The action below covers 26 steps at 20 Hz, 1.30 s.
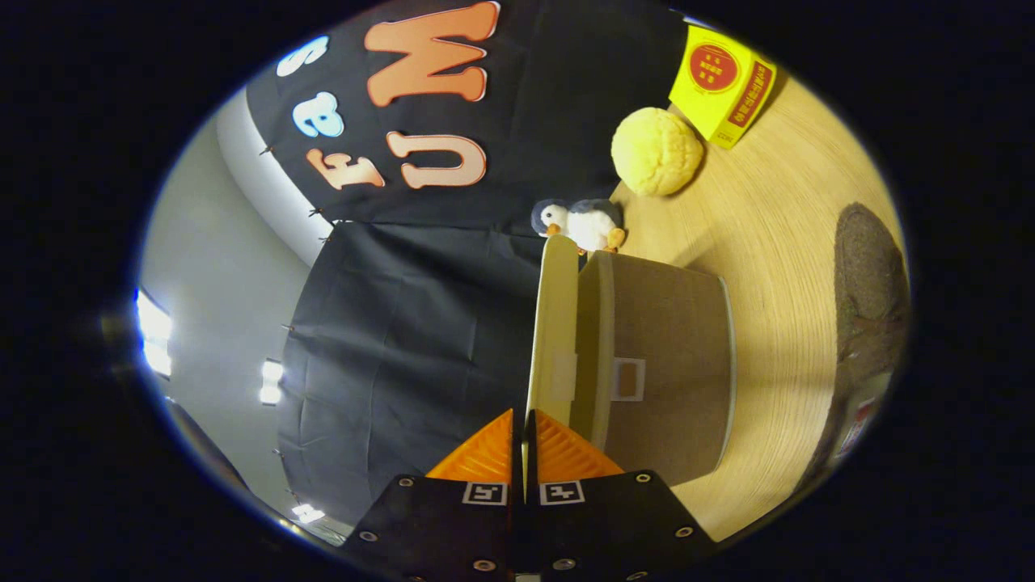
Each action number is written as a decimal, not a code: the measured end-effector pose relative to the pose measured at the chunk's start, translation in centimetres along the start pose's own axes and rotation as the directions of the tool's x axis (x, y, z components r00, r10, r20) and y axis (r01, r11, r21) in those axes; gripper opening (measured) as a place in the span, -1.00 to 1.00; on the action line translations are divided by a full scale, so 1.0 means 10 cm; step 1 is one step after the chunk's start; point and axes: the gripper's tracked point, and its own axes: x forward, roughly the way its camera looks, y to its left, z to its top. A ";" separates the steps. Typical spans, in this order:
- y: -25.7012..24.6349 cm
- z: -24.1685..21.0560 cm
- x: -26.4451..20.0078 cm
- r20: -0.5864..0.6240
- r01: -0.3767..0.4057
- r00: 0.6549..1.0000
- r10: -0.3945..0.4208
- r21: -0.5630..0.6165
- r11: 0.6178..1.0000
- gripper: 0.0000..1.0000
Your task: Open the storage box then place both shoes into the box .Put the left shoe in first, then the right shoe, with the right side of both shoes facing outward in a uniform manner.
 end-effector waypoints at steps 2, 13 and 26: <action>-0.13 -0.09 0.01 -0.013 0.043 0.999 -0.043 0.013 0.999 -1.00; -0.60 -0.41 0.20 -0.064 0.149 0.989 -0.137 0.283 0.948 -0.91; -0.08 -0.36 0.38 0.083 -0.052 0.996 0.044 0.095 0.994 -0.97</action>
